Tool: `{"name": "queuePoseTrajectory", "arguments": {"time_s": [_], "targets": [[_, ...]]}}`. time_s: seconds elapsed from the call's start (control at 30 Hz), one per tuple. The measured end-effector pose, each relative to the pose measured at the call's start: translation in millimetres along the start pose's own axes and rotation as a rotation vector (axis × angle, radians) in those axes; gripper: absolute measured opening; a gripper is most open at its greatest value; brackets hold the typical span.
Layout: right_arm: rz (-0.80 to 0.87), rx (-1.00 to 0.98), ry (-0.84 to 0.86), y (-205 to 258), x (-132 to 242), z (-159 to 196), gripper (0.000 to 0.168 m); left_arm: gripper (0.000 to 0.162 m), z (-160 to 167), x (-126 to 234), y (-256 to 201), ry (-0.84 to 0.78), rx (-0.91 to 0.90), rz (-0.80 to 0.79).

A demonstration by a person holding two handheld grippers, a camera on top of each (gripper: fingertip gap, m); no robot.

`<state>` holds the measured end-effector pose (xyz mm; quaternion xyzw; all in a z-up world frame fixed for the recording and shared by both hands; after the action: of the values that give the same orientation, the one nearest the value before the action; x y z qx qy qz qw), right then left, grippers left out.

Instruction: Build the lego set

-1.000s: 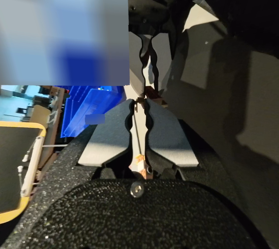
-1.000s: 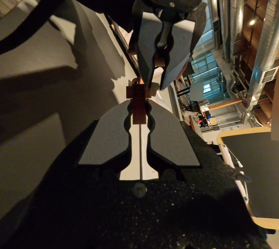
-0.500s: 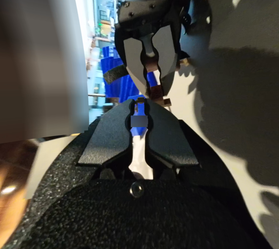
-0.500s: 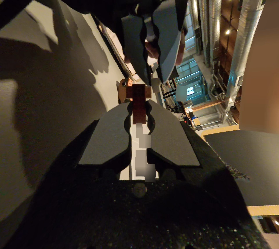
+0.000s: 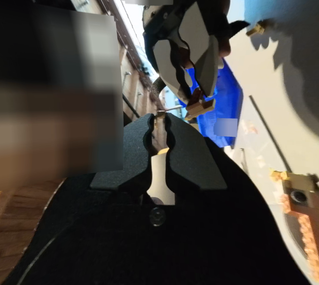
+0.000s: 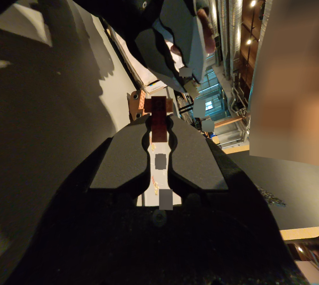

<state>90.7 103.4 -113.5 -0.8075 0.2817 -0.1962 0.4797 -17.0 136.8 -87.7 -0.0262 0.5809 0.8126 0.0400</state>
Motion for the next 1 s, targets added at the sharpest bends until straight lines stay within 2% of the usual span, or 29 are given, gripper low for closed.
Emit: {"name": "queuePoseTrajectory", "arguments": {"time_s": [0.57,0.77,1.0], "targets": [[0.0,0.004,0.008,1.0,0.8,1.3,0.016,0.011,4.7,-0.9,-7.2,-0.008,0.01,0.019],[0.0,-0.001,0.011,0.9,1.2,2.3,0.016,0.011,7.0,0.5,-6.0,-0.035,0.154,0.051],[0.0,-0.007,0.014,1.3,1.1,3.7,0.016,0.011,8.8,2.4,-12.1,-0.076,0.323,0.172]]}}
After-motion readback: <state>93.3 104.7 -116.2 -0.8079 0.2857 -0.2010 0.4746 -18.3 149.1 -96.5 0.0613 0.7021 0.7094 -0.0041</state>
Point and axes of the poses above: each gripper's, where its closed fingertips meet, x back along the fingers, z out of its underside, y = z × x across the jaws, the point moved 6 cm from there along x, back along the fingers, and after that the axes turned 5 degrees about -y, right-handed, at the moved point
